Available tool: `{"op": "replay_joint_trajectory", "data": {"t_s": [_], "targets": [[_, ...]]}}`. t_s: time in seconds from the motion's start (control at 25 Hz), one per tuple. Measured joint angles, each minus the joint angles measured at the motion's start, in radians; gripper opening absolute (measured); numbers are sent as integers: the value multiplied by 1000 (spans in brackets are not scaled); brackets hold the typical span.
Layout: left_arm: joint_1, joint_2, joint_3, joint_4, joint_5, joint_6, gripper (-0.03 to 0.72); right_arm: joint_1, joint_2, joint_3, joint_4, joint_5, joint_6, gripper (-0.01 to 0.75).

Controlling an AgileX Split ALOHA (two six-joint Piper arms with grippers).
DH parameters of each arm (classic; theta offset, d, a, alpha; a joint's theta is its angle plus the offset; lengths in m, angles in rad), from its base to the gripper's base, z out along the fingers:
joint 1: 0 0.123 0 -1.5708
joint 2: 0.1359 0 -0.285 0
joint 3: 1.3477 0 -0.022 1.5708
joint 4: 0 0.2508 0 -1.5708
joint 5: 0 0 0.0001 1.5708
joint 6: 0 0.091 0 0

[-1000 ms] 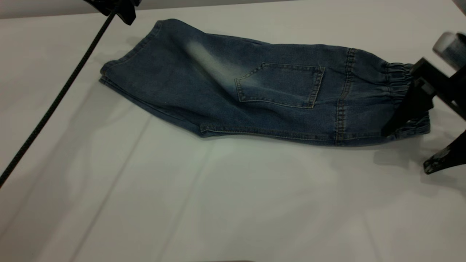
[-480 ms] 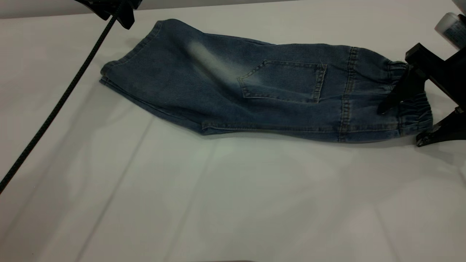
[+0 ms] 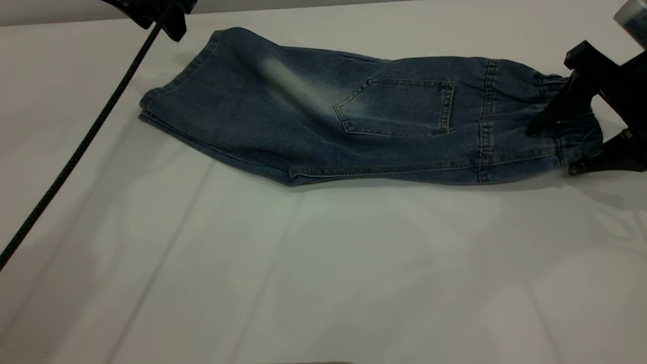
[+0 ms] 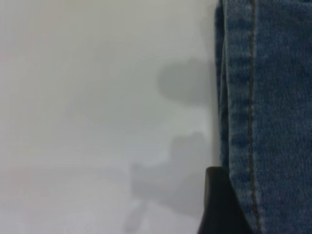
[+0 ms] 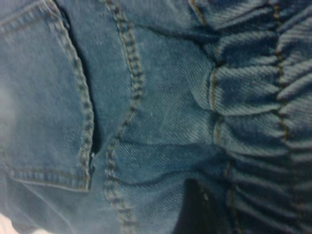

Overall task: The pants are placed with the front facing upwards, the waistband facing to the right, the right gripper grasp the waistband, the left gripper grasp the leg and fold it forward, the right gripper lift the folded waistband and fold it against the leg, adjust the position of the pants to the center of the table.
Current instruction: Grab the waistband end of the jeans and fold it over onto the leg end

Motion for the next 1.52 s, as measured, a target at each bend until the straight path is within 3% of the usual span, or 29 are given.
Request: {"op": "replay_joint_trajectory", "data": {"t_s": [0.08, 0.28, 0.4, 0.68, 1.08, 1.28, 1.52], "targets": [[0, 0, 0, 0, 16, 0, 391, 0, 0, 0, 33, -22, -20, 401], [-14, 0, 0, -18, 71, 3, 391, 0, 0, 1, 127, -34, -107, 97], [-52, 16, 0, -92, 78, 56, 391, 0, -3, 1, 208, -14, -215, 90], [-215, 106, 0, -312, 59, 195, 391, 0, -103, 0, 307, 92, -411, 89], [-409, 167, 0, -356, -19, 230, 391, 0, -329, 0, 298, 127, -456, 89], [-437, 158, -3, -345, -21, 229, 391, 0, -353, 0, 267, 129, -456, 89], [-362, 30, -3, -285, 61, 228, 391, -1, -353, 1, 247, 240, -471, 89]]}}
